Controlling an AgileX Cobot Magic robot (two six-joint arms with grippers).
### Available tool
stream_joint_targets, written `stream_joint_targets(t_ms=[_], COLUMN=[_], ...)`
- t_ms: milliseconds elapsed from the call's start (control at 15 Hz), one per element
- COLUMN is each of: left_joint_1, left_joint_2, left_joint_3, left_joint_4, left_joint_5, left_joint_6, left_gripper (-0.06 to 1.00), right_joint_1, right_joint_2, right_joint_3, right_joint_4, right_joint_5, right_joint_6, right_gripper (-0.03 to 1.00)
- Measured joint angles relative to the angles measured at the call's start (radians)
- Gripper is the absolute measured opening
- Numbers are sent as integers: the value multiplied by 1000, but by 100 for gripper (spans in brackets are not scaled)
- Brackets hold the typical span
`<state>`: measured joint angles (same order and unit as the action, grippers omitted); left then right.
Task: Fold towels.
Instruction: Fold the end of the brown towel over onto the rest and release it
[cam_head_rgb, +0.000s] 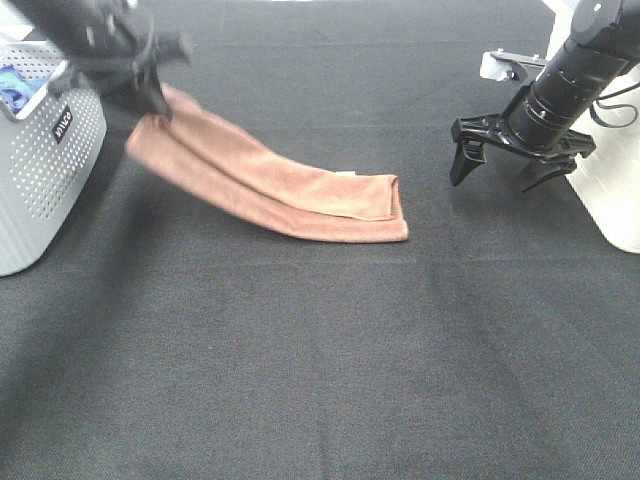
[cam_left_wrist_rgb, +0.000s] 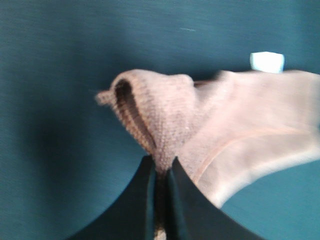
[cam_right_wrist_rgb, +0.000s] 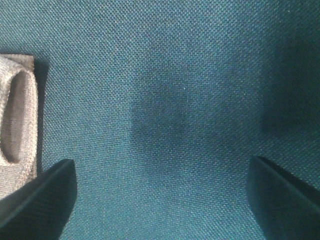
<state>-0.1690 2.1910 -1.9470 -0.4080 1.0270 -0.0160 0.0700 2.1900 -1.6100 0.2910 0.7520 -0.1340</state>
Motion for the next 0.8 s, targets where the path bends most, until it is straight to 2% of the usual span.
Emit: stream_joint_targets(t_ms=[133, 333, 400, 600, 667, 733, 800], left_joint_1=[-56, -162, -200, -260, -275, -289, -299], left_joint_2=[8, 91, 157, 271, 298, 320, 331], left_joint_3=[-8, -21, -55, -172, -204, -227, -235], left_joint_4=[-62, -174, -223, -275, -277, -279, -280], left_joint_5=[-4, -119, -147, -160, -162, -162, -166], left_joint_6=[-2, -3, -3, -8, -28, -54, -71], left_gripper=[3, 3, 3, 3, 5, 12, 23], right_joint_1=[0, 0, 0, 0, 0, 0, 0], right_joint_2=[0, 0, 0, 0, 0, 0, 0], right_joint_3=[0, 0, 0, 0, 0, 0, 0], right_joint_4=[0, 1, 1, 1, 1, 1, 1], right_joint_5=[0, 0, 0, 0, 0, 0, 0], right_joint_6=[0, 0, 0, 0, 0, 0, 0], right_gripper=[86, 86, 86, 86, 86, 86, 86])
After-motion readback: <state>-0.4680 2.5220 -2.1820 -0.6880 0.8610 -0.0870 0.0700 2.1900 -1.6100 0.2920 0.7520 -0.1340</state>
